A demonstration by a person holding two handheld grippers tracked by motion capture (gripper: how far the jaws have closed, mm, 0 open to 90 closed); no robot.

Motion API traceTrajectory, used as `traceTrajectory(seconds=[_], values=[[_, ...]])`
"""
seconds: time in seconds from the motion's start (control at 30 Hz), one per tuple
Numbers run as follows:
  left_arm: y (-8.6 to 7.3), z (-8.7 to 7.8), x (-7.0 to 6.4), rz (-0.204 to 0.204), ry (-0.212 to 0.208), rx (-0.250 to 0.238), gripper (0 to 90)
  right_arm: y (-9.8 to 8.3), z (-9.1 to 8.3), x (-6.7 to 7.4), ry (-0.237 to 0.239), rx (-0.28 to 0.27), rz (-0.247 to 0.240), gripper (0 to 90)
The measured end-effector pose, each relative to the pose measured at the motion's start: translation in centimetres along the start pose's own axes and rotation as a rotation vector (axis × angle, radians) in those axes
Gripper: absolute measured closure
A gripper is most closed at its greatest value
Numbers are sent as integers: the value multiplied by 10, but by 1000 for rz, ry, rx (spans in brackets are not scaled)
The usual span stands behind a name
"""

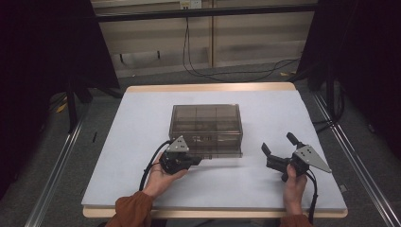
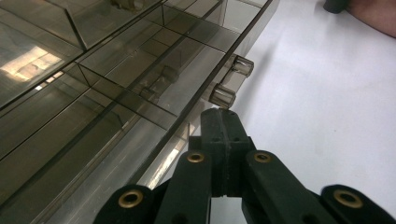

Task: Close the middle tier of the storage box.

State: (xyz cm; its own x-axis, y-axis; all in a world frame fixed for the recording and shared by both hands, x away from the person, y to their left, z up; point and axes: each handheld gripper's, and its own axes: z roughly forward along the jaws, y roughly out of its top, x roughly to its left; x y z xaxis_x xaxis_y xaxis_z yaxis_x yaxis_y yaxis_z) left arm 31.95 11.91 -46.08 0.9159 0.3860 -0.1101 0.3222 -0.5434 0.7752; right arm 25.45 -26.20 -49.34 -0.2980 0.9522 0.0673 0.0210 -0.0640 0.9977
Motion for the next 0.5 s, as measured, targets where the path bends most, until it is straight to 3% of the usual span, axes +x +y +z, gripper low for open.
traceTrajectory(seconds=[0.5], values=[[1, 1, 4, -6, 8, 1, 900, 0, 0, 0, 0, 3, 2, 0]])
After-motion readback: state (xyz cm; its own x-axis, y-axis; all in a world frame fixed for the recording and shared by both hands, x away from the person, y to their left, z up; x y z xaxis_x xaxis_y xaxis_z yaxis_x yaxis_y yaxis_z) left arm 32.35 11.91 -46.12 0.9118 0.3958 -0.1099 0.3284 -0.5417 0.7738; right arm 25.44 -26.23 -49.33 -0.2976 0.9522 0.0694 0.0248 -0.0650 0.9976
